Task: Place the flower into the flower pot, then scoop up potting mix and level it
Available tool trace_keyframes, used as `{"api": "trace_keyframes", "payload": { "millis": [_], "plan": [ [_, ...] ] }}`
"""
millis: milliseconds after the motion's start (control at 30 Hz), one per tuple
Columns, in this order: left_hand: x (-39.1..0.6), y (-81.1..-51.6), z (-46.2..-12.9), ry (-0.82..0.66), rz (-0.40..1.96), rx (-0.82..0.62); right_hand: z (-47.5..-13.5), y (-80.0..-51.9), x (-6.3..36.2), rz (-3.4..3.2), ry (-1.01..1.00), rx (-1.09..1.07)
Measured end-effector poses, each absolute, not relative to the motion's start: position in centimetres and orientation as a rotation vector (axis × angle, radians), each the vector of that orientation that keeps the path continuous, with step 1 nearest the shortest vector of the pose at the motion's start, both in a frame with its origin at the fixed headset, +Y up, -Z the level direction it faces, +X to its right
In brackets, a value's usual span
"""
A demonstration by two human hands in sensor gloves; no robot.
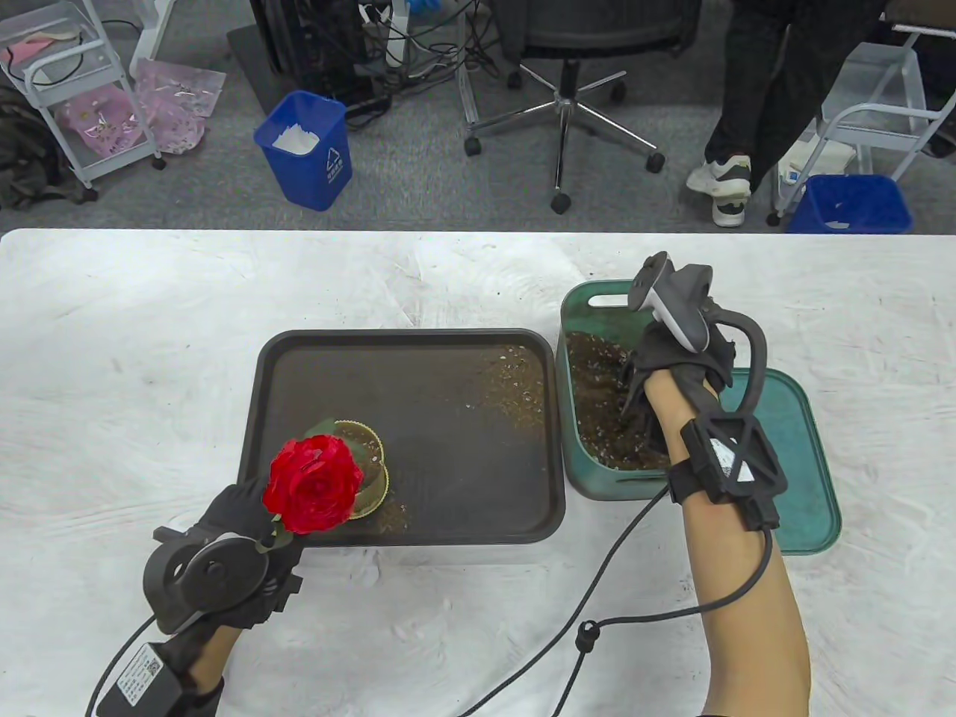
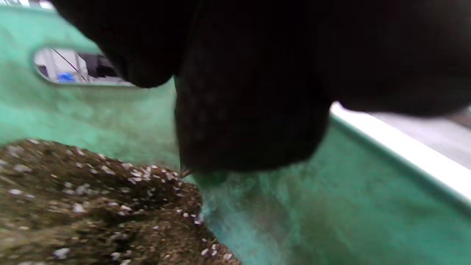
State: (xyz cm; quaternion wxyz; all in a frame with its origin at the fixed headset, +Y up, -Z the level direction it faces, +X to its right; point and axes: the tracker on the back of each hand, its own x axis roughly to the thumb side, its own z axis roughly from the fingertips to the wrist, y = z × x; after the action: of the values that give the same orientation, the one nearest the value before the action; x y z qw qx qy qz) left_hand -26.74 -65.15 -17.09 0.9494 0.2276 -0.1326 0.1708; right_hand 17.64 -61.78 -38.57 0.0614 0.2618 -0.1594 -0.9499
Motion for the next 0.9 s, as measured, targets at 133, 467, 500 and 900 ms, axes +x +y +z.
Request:
{"api": "trace_keyframes", "payload": {
  "millis": [133, 467, 500, 900],
  "plan": [
    [-26.6, -65.1, -17.0, -0.279, 0.342, 0.463, -39.7, -63.1, 17.2, -2.857, -0.498, 0.777],
    [-26.8, -65.2, -17.1, -0.280, 0.348, 0.459, -40.0, -64.5, 17.6, -3.037, -0.586, 0.708],
    [-26.8, -65.2, -17.1, -0.278, 0.348, 0.459, -40.0, -64.6, 17.7, -3.057, -0.606, 0.698],
    [-26.7, -65.1, -17.0, -0.280, 0.344, 0.461, -39.3, -67.1, 19.8, -3.278, -1.427, 0.678]
  ]
}}
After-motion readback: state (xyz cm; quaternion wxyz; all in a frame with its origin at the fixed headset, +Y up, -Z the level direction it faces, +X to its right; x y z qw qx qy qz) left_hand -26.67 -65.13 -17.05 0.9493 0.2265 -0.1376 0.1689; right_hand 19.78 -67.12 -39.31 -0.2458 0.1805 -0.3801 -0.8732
